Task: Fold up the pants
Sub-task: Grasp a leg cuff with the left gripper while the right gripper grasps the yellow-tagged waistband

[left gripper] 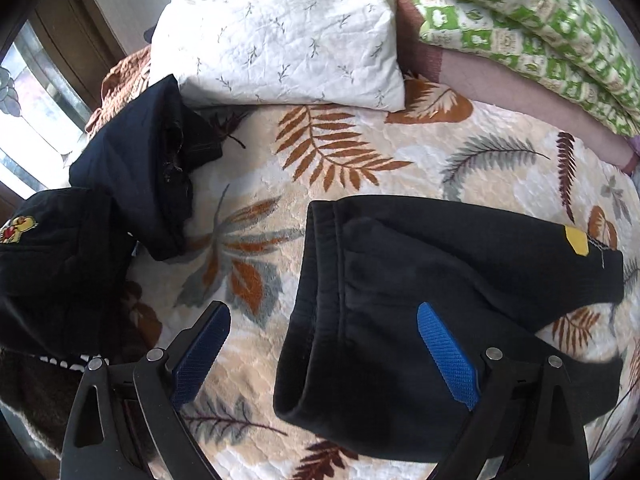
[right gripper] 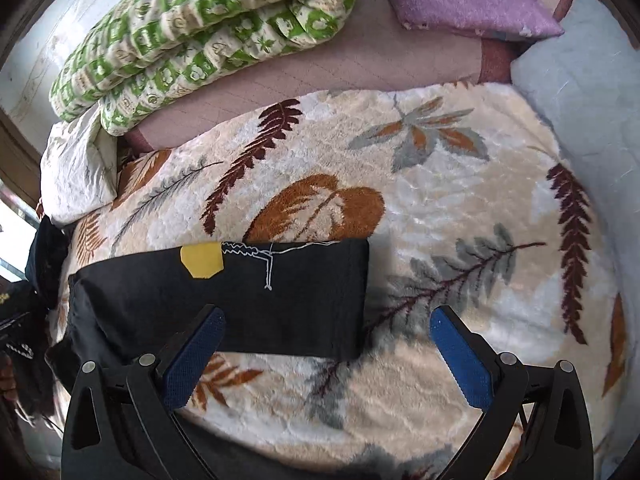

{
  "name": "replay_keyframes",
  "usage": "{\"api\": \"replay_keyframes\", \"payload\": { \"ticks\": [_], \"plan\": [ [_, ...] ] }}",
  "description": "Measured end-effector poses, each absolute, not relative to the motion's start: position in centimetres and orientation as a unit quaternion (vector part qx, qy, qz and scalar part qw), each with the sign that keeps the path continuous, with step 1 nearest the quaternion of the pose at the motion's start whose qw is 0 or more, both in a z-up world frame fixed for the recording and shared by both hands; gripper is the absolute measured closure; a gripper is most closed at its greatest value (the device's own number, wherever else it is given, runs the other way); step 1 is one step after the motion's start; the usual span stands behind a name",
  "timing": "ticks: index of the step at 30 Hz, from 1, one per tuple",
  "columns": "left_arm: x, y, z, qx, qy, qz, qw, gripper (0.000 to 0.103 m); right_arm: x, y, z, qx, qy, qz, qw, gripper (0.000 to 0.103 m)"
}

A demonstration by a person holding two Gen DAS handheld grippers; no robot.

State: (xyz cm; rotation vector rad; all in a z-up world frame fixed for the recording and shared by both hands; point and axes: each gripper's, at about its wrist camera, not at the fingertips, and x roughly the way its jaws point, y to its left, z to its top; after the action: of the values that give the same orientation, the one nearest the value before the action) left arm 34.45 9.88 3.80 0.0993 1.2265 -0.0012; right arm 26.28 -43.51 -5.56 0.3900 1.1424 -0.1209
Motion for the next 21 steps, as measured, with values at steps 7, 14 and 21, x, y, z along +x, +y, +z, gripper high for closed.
{"api": "replay_keyframes", "payload": {
  "ticks": [7,14,21],
  "plan": [
    [41.3,10.2,-0.8,0.02,0.611,-0.001,0.791,0.007,30.8,-45.6,-10.3,0.239,0.565,-0.04,0.789,0.009],
    [44.4,10.2,-4.7,-0.012,0.634,-0.003,0.774,0.007,32.2,-44.5,-12.2,0.247,0.578,-0.001,0.778,0.016],
    [46.0,10.4,-7.0,-0.018,0.641,-0.008,0.767,0.007,31.9,-44.7,-12.5,0.237,0.575,0.018,0.782,0.016]
  ]
}}
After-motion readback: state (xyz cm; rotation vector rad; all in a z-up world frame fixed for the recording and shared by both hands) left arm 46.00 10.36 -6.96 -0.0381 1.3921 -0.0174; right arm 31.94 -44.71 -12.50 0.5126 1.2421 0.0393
